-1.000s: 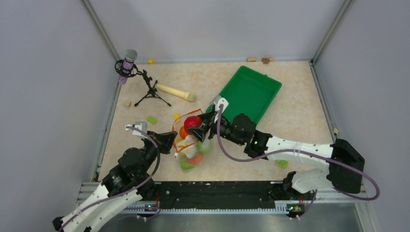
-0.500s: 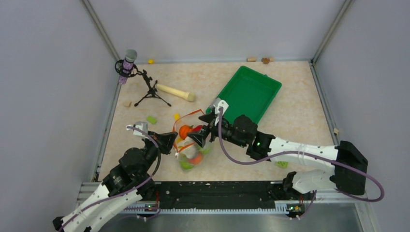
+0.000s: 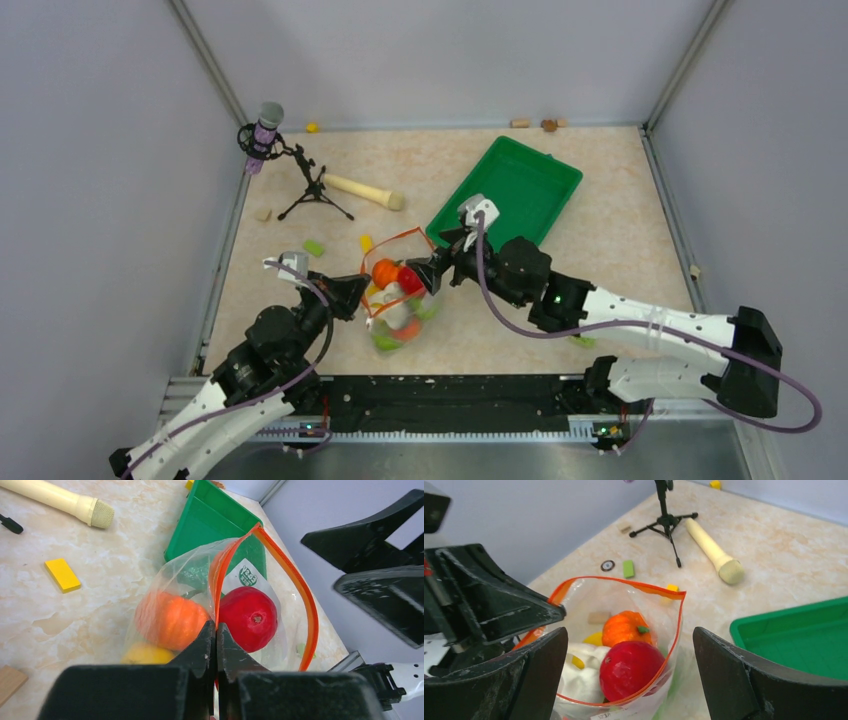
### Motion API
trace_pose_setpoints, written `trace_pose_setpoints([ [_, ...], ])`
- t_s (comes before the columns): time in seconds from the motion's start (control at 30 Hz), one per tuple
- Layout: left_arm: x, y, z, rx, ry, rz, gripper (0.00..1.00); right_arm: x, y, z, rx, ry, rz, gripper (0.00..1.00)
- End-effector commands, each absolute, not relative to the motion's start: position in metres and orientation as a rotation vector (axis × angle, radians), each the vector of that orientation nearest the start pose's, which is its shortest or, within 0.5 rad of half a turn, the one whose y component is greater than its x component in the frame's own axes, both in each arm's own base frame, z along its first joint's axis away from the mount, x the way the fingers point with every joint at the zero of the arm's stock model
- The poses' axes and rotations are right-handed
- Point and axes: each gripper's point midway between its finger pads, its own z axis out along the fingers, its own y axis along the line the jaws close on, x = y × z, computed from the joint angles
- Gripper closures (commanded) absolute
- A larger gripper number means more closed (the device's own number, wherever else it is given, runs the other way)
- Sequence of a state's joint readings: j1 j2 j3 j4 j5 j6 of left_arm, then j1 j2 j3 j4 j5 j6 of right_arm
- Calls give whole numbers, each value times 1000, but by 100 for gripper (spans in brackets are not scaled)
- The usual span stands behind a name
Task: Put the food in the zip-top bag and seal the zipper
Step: Place the fake fruit in the zipper food storage bag, then adjust the zipper food storage bag at the center of the board.
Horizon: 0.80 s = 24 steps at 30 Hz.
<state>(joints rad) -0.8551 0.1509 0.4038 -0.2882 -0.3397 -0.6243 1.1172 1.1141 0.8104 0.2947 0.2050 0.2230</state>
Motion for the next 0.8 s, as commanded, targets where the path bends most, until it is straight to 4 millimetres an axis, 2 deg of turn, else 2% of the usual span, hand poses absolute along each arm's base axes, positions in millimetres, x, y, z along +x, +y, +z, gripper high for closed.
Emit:
trace_pose_setpoints([
  [0.0, 176, -155, 240, -50, 1630, -900, 100, 207, 353, 274, -557, 1694, 794, 8],
  [0.07, 175, -158, 239, -32, 1632, -906, 100, 212, 357, 265, -557, 1742, 756, 12],
  [0.2, 171, -167, 242, 30, 1630, -941, 100, 218, 363, 266, -551, 1760, 738, 22],
  [0.4, 156, -185, 248, 170, 1608, -1027, 100, 233, 358, 266, -439, 1749, 688, 38],
  [0.57, 147, -197, 250, 256, 1583, -1082, 100, 239, 348, 264, -384, 1748, 647, 71],
  [0.67, 141, -204, 254, 300, 1574, -1126, 100, 237, 337, 269, -353, 1728, 652, 84],
  [0.73, 136, -210, 260, 327, 1557, -1164, 100, 238, 326, 271, -321, 1721, 624, 100],
  [0.77, 134, -213, 264, 345, 1550, -1182, 94, 239, 319, 272, -298, 1722, 602, 100],
])
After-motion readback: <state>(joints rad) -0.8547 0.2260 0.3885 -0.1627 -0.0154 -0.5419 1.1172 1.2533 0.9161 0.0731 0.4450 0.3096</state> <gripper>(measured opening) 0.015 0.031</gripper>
